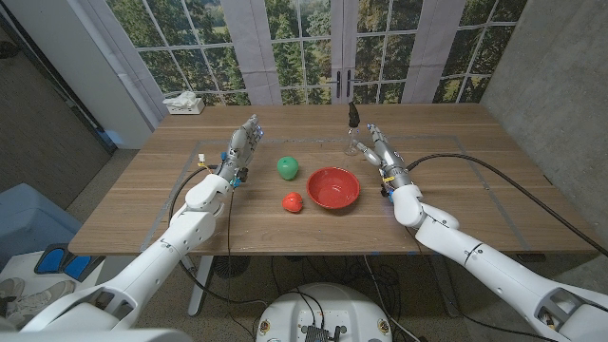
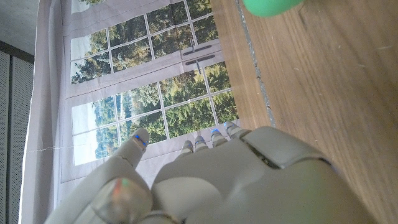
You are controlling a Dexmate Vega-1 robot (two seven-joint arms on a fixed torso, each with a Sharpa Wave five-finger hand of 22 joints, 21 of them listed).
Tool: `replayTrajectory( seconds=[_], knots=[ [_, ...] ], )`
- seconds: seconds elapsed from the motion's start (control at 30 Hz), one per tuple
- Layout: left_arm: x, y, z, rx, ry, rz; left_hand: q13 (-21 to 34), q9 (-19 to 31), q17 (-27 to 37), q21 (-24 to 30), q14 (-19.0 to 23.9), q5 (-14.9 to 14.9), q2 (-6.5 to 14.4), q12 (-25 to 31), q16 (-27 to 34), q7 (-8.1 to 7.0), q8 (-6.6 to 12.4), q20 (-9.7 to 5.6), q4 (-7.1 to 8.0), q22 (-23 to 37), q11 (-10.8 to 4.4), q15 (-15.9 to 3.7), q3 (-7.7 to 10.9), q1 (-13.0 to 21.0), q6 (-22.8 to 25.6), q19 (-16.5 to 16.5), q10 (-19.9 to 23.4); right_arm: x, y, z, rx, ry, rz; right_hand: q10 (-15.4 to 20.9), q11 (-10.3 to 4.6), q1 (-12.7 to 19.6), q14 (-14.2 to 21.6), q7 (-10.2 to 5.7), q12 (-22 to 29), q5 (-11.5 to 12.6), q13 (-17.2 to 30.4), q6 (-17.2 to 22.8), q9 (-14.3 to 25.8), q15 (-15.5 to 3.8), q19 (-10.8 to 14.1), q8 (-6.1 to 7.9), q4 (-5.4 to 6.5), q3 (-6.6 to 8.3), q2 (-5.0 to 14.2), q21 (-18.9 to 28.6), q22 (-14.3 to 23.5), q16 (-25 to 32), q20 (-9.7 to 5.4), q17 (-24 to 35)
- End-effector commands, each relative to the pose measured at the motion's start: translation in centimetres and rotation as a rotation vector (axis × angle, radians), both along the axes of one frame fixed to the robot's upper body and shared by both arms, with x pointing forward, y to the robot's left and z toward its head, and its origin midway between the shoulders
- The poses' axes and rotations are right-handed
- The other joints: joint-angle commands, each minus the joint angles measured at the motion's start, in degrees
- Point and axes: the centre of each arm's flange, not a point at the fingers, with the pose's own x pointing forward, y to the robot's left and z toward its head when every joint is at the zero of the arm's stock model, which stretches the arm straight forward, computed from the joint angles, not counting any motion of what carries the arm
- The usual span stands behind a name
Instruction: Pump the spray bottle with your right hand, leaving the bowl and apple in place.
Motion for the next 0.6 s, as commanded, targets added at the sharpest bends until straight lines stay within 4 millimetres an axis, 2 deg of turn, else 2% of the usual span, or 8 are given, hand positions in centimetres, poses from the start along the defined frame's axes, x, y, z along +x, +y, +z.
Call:
replayTrajectory(
  seconds=[0.03, 0.6],
  knots=[
    [-0.1, -0.2, 0.0, 0.007, 0.004, 0.001, 0.09, 0.26, 0.14, 0.08, -8.5, 0.13, 3.84, 0.43, 0.16, 0.25, 0.24, -5.66, -0.28, 0.09, 0.21, -4.83, 0.08, 0.52, -0.76, -1.88, -5.65, 1.3, 0.5, 0.4, 0.042, -0.001, 0.039, -0.04, 0.09, 0.65, 0.33, 0.05, 0.39, -0.08, 0.26, -0.46, 0.22, 0.2, 1.1, 0.48, -0.74, 0.26, 0.03, 0.49, 0.08, 0.39, -0.13, 0.08],
    [-0.3, -0.6, 0.1, 0.008, 0.003, 0.002, 0.09, 0.27, 0.15, 0.07, -8.47, 0.13, 3.96, 0.4, 0.16, 0.3, 0.24, -5.61, -0.56, 0.1, 0.35, -4.79, 0.0, 0.62, -0.76, -1.81, -5.65, 2.5, 1.3, 1.1, 0.096, -0.035, 0.078, -0.13, -0.09, 1.64, 0.36, -0.2, 0.42, -0.22, 0.29, -0.46, 0.24, 0.18, 1.18, 0.61, -1.7, 0.54, -0.08, 0.45, 0.09, 0.42, -0.24, 0.0]
  ],
)
